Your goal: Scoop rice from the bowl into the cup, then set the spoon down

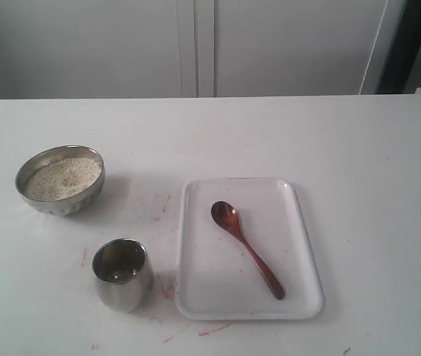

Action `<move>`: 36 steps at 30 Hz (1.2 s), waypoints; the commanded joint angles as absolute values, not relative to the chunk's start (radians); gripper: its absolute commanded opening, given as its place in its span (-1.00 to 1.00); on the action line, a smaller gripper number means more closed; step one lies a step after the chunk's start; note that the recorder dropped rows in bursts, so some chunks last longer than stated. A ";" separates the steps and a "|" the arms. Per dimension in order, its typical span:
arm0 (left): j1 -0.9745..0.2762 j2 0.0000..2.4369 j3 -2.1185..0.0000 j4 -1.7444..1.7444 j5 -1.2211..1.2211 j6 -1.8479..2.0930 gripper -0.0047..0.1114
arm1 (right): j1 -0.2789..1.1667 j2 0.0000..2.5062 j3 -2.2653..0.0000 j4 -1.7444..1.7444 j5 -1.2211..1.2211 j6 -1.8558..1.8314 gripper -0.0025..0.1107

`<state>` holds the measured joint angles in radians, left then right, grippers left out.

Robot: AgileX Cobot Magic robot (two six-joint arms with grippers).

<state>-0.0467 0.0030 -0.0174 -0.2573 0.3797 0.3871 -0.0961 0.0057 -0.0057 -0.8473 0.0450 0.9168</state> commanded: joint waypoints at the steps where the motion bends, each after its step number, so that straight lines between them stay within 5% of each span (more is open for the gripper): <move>1: -0.052 0.000 -0.012 -0.268 0.382 0.389 -0.67 | -0.100 0.000 0.000 -0.849 0.048 0.920 -0.96; 6: -0.052 0.000 -0.012 -0.268 0.382 0.389 -0.67 | -0.100 0.000 0.000 -0.773 0.048 0.869 -0.96; 16: -0.052 0.000 -0.012 -0.268 0.382 0.389 -0.67 | -0.100 0.000 0.000 -0.035 0.149 0.042 -0.96; 36: -0.052 0.000 -0.012 -0.268 0.382 0.389 -0.67 | -0.100 0.000 0.000 -0.036 0.346 0.000 -0.96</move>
